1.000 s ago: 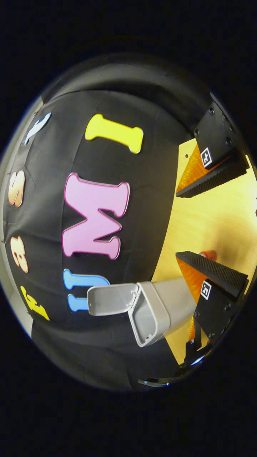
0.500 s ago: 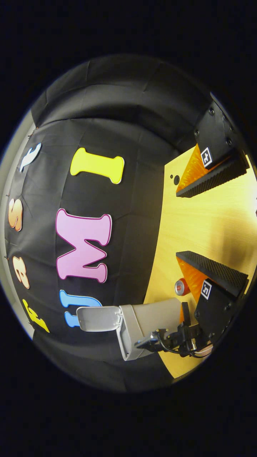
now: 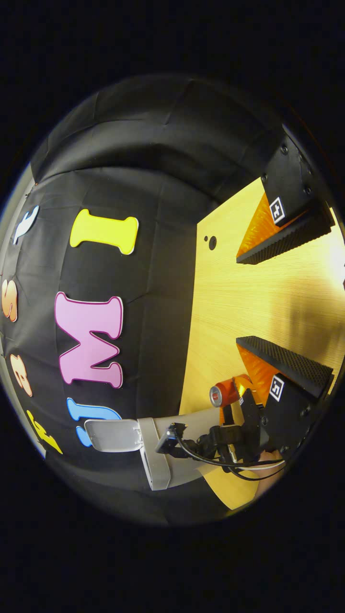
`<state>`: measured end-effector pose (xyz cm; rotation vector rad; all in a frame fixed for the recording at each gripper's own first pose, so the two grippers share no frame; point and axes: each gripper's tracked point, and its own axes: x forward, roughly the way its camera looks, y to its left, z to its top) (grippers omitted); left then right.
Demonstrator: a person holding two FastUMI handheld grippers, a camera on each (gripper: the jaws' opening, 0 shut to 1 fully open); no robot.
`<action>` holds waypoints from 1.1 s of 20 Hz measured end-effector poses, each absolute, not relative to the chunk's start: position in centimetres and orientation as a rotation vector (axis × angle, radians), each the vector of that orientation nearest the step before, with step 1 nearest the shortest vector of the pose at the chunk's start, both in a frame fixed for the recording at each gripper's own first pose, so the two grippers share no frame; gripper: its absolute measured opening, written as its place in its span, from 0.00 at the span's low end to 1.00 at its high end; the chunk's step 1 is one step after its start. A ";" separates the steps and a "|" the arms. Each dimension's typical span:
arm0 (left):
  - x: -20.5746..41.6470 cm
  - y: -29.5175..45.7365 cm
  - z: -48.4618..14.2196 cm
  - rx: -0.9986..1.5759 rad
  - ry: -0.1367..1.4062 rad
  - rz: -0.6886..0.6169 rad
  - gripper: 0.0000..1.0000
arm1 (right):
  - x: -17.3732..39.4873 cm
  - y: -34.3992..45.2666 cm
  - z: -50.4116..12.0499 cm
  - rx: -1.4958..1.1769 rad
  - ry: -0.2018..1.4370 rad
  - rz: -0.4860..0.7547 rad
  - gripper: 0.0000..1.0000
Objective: Press the lid of the desktop garbage bin to open it, pick up the crumpled paper on the desktop and throw it into the bin, then pick up the pop can on the desktop and drop it into the bin, and finally close the garbage bin lid.
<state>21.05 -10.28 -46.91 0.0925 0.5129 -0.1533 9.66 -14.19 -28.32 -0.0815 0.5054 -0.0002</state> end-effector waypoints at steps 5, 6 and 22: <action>21.3 -9.9 -47.3 0.119 0.532 -0.124 0.89 | 8.9 -15.1 -29.4 -0.093 0.540 -0.015 0.98; 21.2 -10.0 -47.0 0.124 0.532 -0.127 0.89 | 9.0 -15.1 -29.3 -0.085 0.541 -0.021 0.98; 21.9 -8.0 -15.3 0.030 0.174 -0.150 0.87 | 11.3 -12.2 -19.5 -0.062 0.475 -0.008 0.98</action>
